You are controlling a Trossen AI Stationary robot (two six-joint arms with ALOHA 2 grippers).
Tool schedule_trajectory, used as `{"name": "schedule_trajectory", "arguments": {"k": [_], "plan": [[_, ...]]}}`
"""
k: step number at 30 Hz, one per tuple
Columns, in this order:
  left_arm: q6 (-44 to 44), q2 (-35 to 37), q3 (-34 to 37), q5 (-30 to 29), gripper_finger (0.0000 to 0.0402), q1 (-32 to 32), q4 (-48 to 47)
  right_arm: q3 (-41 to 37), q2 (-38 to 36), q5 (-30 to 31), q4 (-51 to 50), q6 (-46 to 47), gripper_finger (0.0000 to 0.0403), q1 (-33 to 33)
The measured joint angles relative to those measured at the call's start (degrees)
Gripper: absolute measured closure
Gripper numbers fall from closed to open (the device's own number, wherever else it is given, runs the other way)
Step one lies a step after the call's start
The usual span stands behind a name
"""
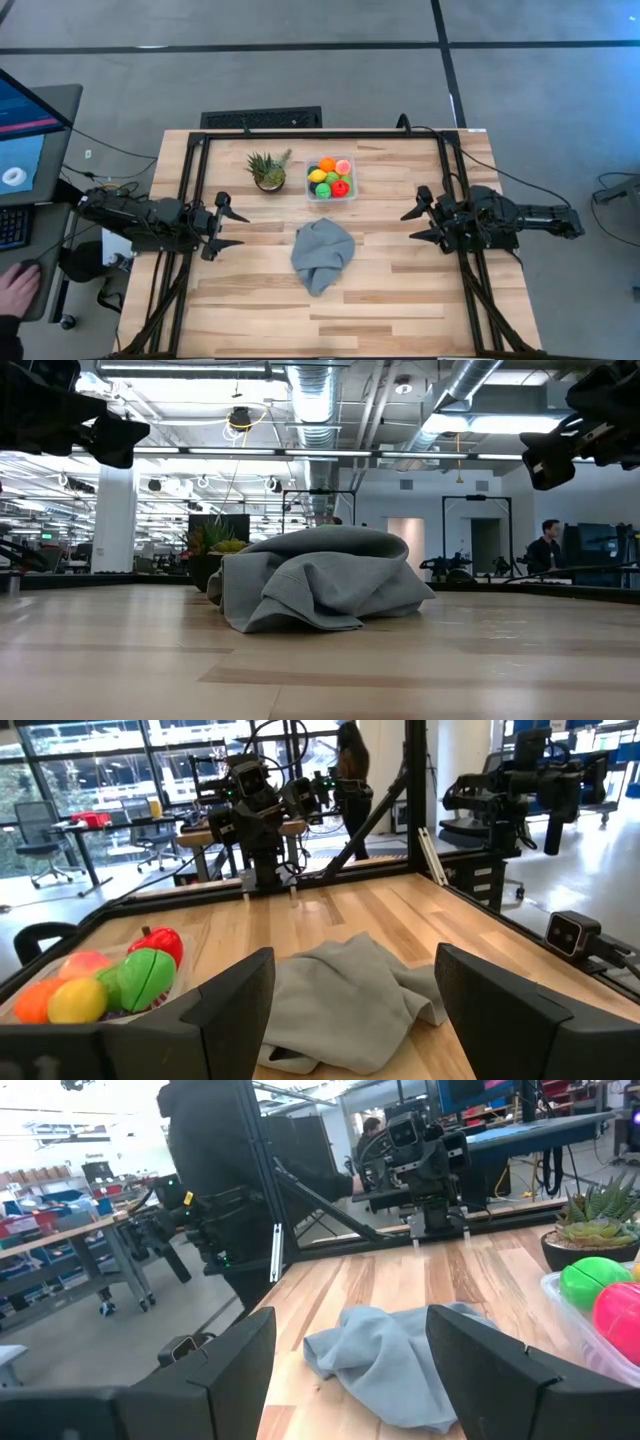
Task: Pick and placing Produce into tupperware
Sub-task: Return to Home Position
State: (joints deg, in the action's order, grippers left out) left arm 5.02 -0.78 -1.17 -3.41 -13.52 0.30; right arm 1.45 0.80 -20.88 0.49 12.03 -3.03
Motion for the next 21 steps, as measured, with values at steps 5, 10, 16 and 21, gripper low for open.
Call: {"name": "schedule_trajectory", "arguments": {"k": [5,10,16,21], "plan": [[-0.9,0.0,0.0,0.0,0.0134,0.0,0.0,0.0,0.0,0.0,0.0,0.0,0.0121,0.0],[-1.0,0.0,0.0,0.0,0.0134,0.0,0.0,0.0,0.0,0.0,0.0,0.0,0.0121,0.0],[-1.1,0.0,0.0,0.0,0.0134,0.0,0.0,0.0,0.0,0.0,0.0,0.0,0.0121,0.0],[-1.1,0.0,0.0,0.0,0.0134,0.0,0.0,0.0,0.0,0.0,0.0,0.0,0.0121,0.0]]}}
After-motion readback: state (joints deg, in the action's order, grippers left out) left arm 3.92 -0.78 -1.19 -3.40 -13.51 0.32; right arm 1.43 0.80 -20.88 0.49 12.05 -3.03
